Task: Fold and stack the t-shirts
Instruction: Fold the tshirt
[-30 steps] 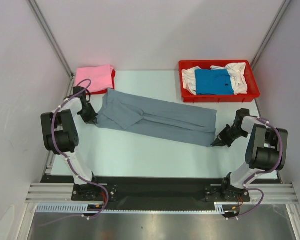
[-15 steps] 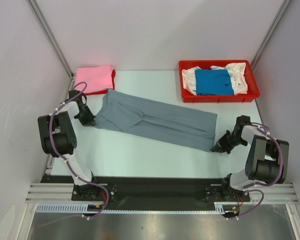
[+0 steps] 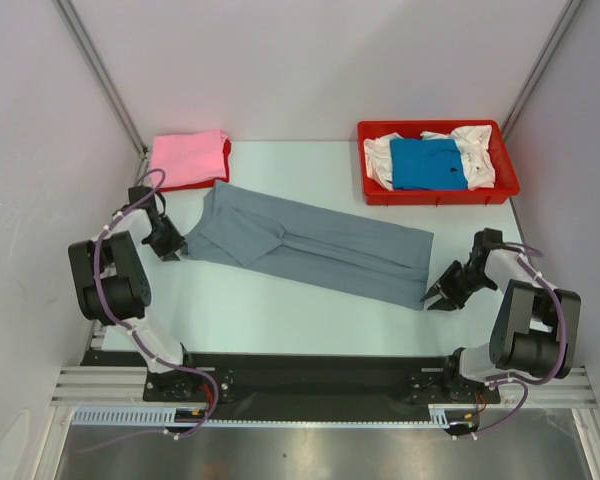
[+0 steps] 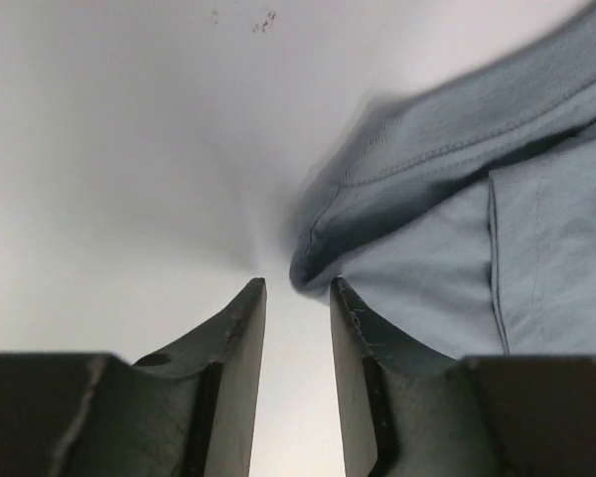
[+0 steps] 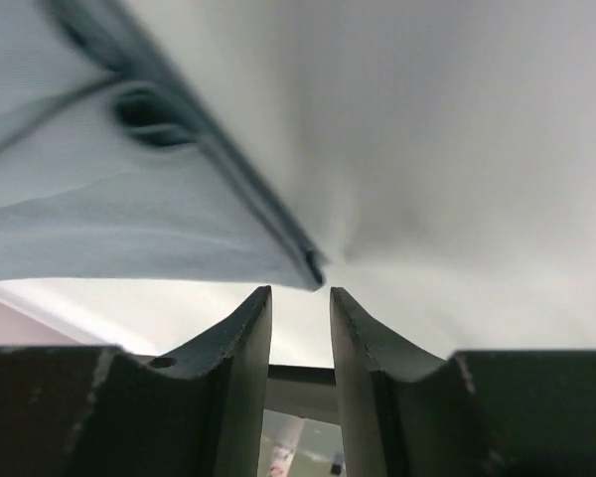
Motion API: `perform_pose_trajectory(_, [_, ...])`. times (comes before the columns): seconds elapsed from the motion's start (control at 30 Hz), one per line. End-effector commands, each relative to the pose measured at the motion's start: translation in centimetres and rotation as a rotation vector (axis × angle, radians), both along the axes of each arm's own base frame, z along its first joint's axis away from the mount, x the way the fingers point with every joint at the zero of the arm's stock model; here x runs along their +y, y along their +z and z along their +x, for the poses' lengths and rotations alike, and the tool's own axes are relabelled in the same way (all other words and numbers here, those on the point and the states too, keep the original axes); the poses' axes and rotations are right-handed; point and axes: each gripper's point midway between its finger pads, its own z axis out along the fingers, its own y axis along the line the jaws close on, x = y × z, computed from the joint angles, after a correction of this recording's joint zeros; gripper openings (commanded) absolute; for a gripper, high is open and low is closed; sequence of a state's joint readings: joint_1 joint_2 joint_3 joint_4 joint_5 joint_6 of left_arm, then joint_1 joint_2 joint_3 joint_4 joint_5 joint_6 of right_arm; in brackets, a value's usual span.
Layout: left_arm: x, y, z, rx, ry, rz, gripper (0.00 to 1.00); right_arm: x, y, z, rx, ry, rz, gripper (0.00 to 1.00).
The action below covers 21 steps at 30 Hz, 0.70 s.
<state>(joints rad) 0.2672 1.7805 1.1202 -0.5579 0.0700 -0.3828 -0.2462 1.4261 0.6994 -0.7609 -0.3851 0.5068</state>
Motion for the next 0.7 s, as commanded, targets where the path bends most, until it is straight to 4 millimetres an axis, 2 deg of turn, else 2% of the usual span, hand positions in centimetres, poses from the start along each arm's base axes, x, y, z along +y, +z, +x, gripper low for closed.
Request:
perform_pose_trajectory(0.0, [0.4,3.7,0.1,-0.094,0.011,0.016,0.38,-0.9,3.5,2.8,-0.111,0.079,-0.076,0.36])
perform_pose_trajectory(0.1, [-1.7,5.6,0.9,-0.167,-0.03,-0.038,0.33,0.1,4.1,4.5,-0.138,0.168,-0.137,0.36])
perform_pose_trajectory(0.17, [-3.1,6.5,1.5,-0.206,-0.07,-0.064,0.32,0.9,4.9,6.6,-0.161,0.206,-0.161,0.36])
perform_pose_trajectory(0.2, [-4.6,6.8,1.7,-0.223,-0.121,-0.083,0.33,2.3,5.0,7.2,-0.18,0.254,-0.166,0.36])
perform_pose_trajectory(0.23, [-6.2,7.1,1.9,-0.242,-0.172,-0.131,0.41,3.4,5.6,8.3,-0.207,0.264,-0.159,0.37])
perform_pose_trajectory(0.27, [-7.7,6.9,2.0,-0.236,-0.218,-0.15,0.44,4.5,5.2,8.9,-0.201,0.292,-0.151,0.38])
perform_pose_trajectory(0.3, [-8.4,6.8,1.9,-0.228,-0.24,-0.16,0.45,6.0,5.1,9.2,-0.21,0.334,-0.148,0.38])
perform_pose_trajectory(0.37, [-9.5,6.0,1.9,-0.214,-0.264,-0.178,0.46,7.6,5.0,10.4,-0.215,0.377,-0.147,0.38])
perform_pose_trajectory(0.4, [-9.8,5.9,1.9,-0.211,-0.265,-0.186,0.46,9.0,5.0,10.4,-0.221,0.419,-0.137,0.39])
perform_pose_trajectory(0.53, [-10.8,5.1,2.0,-0.205,-0.289,-0.225,0.52,11.8,4.5,10.9,-0.225,0.492,-0.109,0.39])
perform_pose_trajectory(0.63, [-10.8,4.5,2.8,-0.211,-0.311,-0.224,0.54,13.1,3.3,10.8,-0.212,0.516,-0.085,0.39])
perform_pose_trajectory(0.67, [-11.4,4.9,3.3,-0.236,-0.339,-0.258,0.54,13.2,3.0,10.8,-0.205,0.514,-0.083,0.39])
